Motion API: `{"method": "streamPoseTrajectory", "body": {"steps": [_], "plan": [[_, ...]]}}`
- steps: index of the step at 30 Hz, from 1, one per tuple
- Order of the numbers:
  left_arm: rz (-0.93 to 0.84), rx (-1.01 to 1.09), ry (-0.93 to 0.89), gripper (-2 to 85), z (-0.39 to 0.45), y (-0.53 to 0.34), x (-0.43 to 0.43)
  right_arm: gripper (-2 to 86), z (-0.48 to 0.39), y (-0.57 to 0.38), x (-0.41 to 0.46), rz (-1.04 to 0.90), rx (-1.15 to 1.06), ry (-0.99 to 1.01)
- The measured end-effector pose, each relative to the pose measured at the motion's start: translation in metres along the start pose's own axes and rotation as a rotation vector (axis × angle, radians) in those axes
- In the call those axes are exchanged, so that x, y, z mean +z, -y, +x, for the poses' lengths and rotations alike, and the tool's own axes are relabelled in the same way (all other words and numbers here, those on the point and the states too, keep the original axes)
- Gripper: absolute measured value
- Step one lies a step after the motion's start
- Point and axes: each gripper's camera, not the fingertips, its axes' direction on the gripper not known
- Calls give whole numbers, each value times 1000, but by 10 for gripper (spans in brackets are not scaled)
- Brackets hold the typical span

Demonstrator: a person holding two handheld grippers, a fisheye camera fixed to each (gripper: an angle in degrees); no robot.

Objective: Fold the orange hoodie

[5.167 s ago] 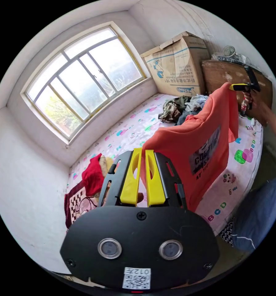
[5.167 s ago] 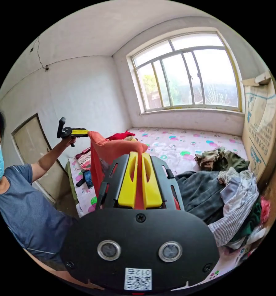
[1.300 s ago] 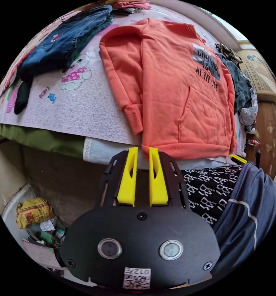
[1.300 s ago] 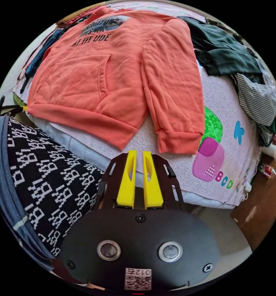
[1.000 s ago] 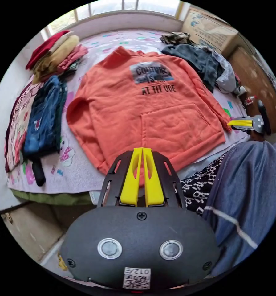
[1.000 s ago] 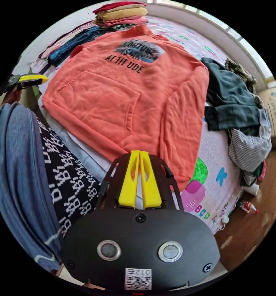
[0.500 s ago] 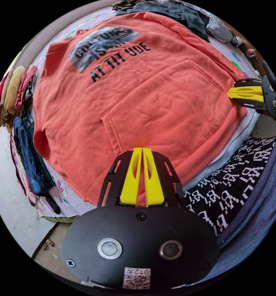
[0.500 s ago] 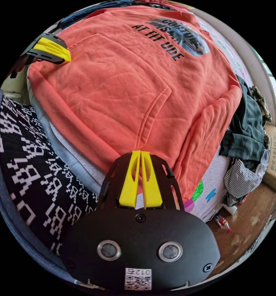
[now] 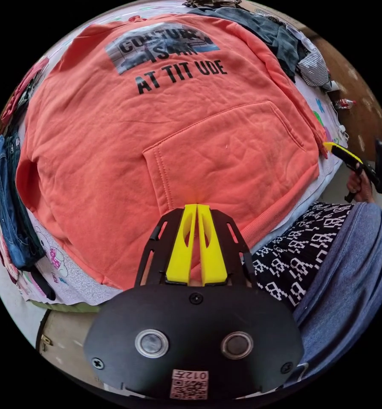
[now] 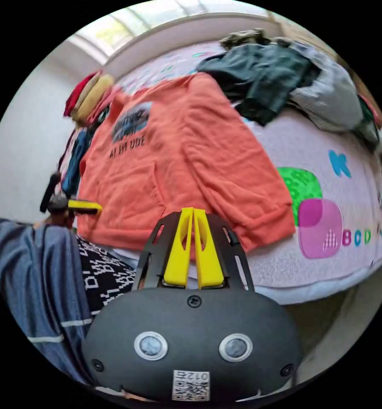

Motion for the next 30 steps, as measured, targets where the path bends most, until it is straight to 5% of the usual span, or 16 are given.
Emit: {"method": "streamPoseTrajectory", "body": {"steps": [6, 12, 17, 25, 30], "plan": [[-1, 4, 39, 4, 2, 12, 13, 80, 160, -77, -12, 131, 258, 29], [24, -42, 14, 4, -8, 12, 17, 94, 207, -103, 40, 48, 102, -2], [225, -91, 14, 4, -11, 12, -27, 29, 207, -128, 71, -1, -75, -113], [350, -8, 21, 4, -23, 120, -71, 6, 289, -122, 70, 129, 69, 497], [433, -3, 80, 5, -38, 173, -82, 6, 322, -119, 117, -71, 108, 215]]}}
